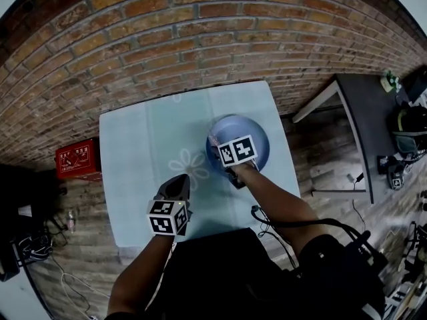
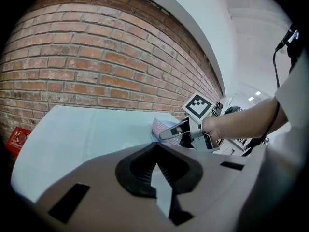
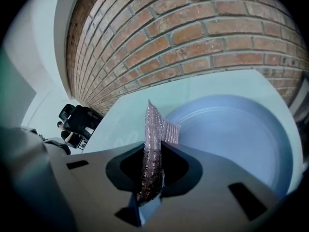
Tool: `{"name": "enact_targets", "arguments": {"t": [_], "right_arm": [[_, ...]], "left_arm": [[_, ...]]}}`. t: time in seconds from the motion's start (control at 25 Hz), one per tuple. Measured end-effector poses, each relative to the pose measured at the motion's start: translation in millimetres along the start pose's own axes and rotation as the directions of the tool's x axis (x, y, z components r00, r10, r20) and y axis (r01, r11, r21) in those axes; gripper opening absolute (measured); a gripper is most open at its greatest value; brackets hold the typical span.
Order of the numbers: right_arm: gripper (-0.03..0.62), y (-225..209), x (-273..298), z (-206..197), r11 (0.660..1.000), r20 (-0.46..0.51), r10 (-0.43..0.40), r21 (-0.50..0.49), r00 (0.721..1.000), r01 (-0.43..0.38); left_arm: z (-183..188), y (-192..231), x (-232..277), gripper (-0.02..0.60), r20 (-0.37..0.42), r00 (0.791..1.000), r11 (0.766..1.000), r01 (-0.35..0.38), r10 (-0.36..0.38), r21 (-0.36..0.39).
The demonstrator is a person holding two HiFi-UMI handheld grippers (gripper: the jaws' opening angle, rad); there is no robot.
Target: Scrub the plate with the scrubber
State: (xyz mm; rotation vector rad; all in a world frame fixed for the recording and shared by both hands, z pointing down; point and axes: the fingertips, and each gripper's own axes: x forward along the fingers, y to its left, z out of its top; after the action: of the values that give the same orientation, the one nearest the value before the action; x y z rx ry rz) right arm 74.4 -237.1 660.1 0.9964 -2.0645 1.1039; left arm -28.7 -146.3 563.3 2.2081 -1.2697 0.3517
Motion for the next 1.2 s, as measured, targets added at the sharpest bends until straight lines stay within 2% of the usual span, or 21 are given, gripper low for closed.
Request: {"name": "enact_targets", "arguments": {"t": [0.12,0.24,0.64,0.88,1.04,1.2], "right_arm": [[0.071,1,-13,4,1.000,0.035,0.016,0.020,0.999,-0.017],[0.071,-12,-33,7,1.000,0.067,-0.009,0.019,0.998,0.007],[0.071,-91,-86,-2,0.976,0.113,-0.217,0.028,0.970,0.215],[0.071,-121,-93,-18,0.954,0.075,-0.299,-0.010,0.951,0.300],[0.071,-125,-86,-18,0.948,0.072,-0.316,-0.023,0.946,0.318],[0.071,-117,-77,-20,0.953,0.055,-0.301,-0.027,0.952,0.302]], "left_arm": [[1,-6,3,0.009,-0.002,1.000,1.000,0.016,-0.016,0.013],[2,-13,10,0.009,-0.002,0.999,0.999,0.033,-0.033,0.030],[3,-32,21,0.009,-0.015,0.997,0.994,0.072,-0.071,0.078],[-1,-42,23,0.009,-0.029,0.996,0.994,0.084,-0.083,0.075],[-3,-43,22,0.009,-0.031,0.996,0.994,0.087,-0.085,0.070],[-4,-38,20,0.009,-0.029,0.997,0.995,0.075,-0.073,0.060]]}}
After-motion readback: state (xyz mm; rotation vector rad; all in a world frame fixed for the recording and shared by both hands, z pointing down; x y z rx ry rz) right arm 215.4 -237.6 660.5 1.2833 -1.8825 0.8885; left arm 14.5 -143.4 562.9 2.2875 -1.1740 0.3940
